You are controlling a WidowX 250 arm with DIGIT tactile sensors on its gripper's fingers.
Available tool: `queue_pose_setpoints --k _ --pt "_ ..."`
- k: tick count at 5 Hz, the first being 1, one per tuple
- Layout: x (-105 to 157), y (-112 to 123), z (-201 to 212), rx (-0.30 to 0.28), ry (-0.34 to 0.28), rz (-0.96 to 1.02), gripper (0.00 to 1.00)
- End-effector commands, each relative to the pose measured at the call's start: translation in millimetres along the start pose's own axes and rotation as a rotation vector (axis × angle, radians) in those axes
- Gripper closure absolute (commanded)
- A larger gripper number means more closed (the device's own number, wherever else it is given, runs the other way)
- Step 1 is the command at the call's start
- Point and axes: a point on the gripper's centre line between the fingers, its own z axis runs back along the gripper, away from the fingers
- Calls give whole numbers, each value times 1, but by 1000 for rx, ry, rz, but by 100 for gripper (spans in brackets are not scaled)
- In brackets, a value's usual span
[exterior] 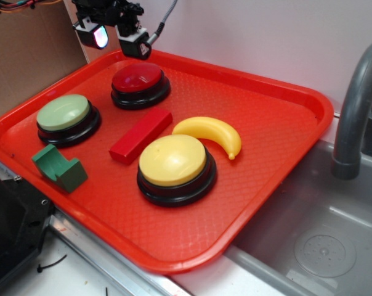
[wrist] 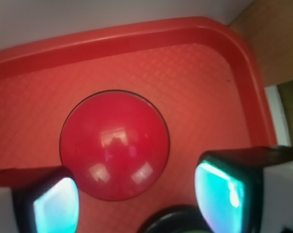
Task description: Push the red button.
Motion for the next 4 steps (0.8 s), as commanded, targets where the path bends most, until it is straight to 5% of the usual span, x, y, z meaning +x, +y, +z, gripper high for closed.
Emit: queue_pose_setpoints --k 1,4 --pt "10 7 52 36 -104 43 0" --pt "9 11 71 -8 -114 48 0"
